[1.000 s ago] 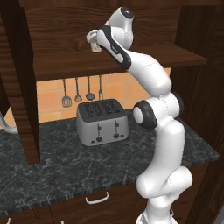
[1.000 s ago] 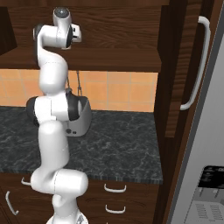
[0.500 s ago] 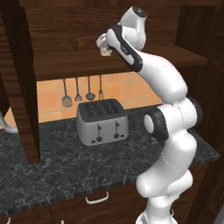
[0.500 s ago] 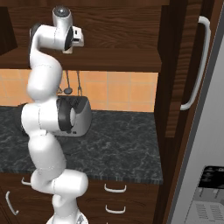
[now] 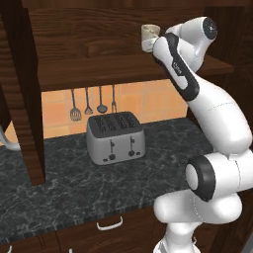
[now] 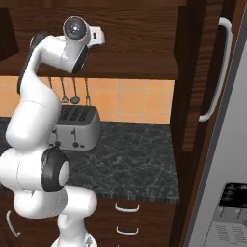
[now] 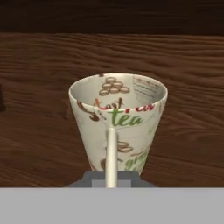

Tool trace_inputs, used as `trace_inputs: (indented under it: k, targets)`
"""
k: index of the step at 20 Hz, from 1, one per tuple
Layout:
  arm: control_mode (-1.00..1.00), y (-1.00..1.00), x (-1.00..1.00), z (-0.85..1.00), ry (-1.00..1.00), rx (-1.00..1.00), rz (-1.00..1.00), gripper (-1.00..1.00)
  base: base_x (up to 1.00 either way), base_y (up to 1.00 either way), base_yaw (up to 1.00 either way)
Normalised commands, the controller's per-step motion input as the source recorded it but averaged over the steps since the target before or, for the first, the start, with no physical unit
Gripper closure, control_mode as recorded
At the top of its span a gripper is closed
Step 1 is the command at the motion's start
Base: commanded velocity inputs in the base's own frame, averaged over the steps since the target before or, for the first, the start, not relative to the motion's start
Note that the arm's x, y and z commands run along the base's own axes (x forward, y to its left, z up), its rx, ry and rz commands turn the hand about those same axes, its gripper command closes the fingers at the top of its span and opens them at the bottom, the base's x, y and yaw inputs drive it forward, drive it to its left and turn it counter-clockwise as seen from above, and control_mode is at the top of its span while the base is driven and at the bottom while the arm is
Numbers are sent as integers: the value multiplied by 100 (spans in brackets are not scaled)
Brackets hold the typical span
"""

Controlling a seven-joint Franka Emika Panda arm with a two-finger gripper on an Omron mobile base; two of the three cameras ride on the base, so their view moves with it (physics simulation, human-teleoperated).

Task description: Gather all objects into one cabinet and sort the glasses and bowls to opposite sides.

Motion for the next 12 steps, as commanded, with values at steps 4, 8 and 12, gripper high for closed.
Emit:
trace_inputs:
  k: [4, 8, 12]
  targets:
    - [-100, -45, -100, 47, -35, 0, 0, 100, 0, 0, 0]
    - [-100, 2, -7, 0, 5, 1, 0, 100, 0, 0, 0]
    - [-100, 0, -59, -2, 32, -3, 4, 100, 0, 0, 0]
